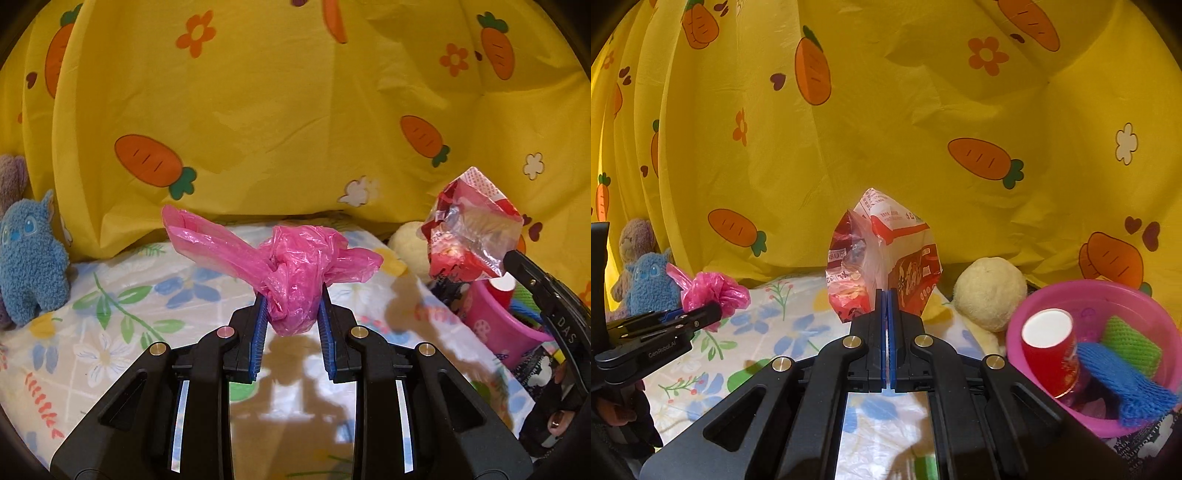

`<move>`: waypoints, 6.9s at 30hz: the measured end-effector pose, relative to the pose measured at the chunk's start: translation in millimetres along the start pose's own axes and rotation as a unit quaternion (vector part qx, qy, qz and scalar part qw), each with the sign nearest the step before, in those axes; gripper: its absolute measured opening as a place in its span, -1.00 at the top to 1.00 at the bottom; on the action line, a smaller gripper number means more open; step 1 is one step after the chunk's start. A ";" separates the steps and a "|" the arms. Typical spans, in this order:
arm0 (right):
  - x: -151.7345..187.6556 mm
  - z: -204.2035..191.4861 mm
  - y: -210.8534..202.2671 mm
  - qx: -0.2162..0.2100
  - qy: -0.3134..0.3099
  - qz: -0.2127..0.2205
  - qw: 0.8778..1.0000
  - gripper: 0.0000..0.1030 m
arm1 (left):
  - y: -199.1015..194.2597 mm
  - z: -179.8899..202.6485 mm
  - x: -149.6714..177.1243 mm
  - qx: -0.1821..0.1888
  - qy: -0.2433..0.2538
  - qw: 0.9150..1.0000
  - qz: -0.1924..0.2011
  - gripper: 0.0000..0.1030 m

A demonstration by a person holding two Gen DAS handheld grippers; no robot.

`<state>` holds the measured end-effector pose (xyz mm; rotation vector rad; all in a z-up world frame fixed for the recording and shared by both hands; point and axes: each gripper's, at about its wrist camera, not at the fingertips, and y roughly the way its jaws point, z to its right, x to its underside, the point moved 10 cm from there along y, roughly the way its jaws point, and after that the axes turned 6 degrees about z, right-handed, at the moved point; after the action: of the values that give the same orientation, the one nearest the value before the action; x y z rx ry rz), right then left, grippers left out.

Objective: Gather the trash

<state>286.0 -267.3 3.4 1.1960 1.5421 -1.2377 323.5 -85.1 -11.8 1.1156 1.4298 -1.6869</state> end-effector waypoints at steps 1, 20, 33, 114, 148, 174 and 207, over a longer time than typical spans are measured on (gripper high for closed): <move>-1.5 7.7 -6.3 0.006 0.001 0.003 1.000 0.97 | -4.4 15.4 -1.9 0.012 0.007 1.000 0.003 0.53; -5.3 198.4 -74.9 0.163 0.042 0.024 0.985 0.96 | 15.5 287.4 5.9 0.238 0.089 0.967 -0.015 0.52; 3.8 226.7 -63.0 0.177 0.054 0.007 0.983 0.96 | 63.4 335.1 53.8 0.287 0.094 0.948 -0.100 -0.25; 41.0 85.5 -156.0 0.154 0.001 0.029 0.988 -0.89 | -115.8 87.5 55.8 -0.022 0.030 0.996 0.077 -0.89; 62.3 -15.8 -193.3 0.132 -0.057 0.032 0.989 -0.89 | -176.9 8.2 101.0 -0.068 -0.010 0.996 0.065 -0.89; 61.7 -19.9 -193.8 0.132 -0.058 0.032 0.989 -0.89 | -179.8 8.5 102.0 -0.062 -0.012 0.996 0.064 -0.89; 62.3 -25.4 -191.5 0.135 -0.057 0.031 0.989 -0.89 | -175.7 3.7 102.1 -0.065 -0.012 0.996 0.063 -0.89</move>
<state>84.7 -244.6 -9.8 1.3083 1.2733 -1.4806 124.0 -50.5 -29.3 1.0853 1.4036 -1.4930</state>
